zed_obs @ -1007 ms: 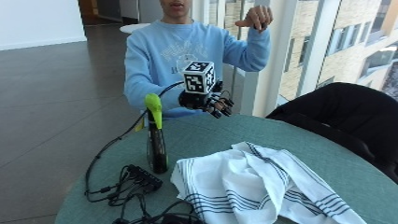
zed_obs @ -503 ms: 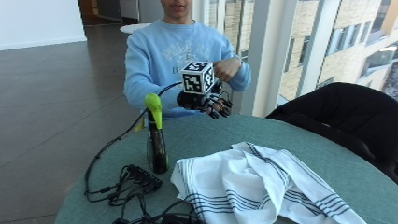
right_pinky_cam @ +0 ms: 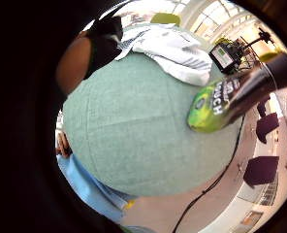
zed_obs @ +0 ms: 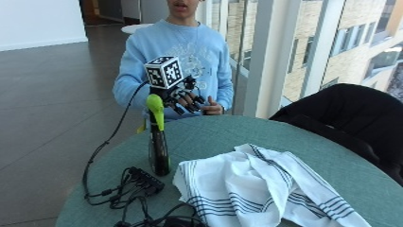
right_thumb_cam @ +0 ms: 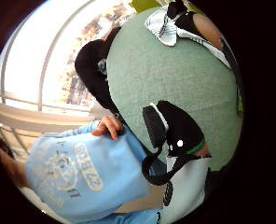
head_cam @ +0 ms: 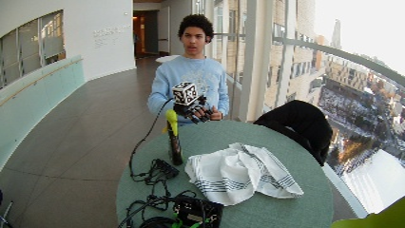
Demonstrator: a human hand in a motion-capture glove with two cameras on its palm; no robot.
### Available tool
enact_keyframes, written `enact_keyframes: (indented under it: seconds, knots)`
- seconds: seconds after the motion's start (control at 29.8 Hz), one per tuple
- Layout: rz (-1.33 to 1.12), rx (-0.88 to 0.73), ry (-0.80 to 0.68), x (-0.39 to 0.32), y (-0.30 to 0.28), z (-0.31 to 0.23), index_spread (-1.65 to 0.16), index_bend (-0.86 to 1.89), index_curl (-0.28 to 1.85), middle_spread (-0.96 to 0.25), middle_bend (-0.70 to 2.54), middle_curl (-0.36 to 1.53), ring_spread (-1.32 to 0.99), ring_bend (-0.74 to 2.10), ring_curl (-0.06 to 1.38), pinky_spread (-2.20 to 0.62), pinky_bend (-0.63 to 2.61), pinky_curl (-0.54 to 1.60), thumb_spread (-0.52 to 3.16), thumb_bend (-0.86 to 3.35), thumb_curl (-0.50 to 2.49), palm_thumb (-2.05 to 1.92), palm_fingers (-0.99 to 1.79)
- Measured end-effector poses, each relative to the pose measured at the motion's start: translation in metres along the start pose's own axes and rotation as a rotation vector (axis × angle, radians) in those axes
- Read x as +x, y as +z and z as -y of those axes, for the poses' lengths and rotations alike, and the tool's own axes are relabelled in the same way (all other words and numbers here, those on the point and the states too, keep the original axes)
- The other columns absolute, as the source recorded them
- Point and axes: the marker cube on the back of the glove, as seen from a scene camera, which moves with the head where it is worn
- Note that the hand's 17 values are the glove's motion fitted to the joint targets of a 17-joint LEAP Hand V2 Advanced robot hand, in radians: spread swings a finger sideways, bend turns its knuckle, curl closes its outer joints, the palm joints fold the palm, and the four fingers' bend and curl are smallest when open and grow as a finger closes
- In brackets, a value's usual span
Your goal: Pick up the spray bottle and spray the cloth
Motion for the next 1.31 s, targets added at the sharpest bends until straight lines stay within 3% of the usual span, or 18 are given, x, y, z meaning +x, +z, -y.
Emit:
enact_keyframes:
  seconds: [0.4,0.54,0.74,1.31]
  knots:
    - [0.163,0.194,0.308,0.083,-0.021,-0.057,-0.39,0.17,0.3,-0.09,0.24,0.34,-0.04,0.21,0.27,0.21,0.21,0.31,1.19,0.1,0.25,0.63,0.66]
    - [0.249,0.364,0.366,0.12,-0.021,-0.048,-0.36,0.2,0.32,-0.08,0.27,0.36,-0.05,0.21,0.27,0.2,0.16,0.29,1.18,0.08,0.26,0.64,0.78]
    - [0.449,0.322,0.476,0.147,-0.009,-0.051,-0.33,0.13,0.33,-0.08,0.27,0.38,-0.05,0.23,0.3,0.18,0.19,0.3,1.16,0.04,0.26,0.64,0.76]
    - [0.971,0.404,0.449,0.179,0.006,0.04,-0.37,0.11,0.25,-0.07,0.25,0.39,-0.04,0.27,0.33,0.17,0.29,0.35,1.11,-0.02,0.28,0.67,0.65]
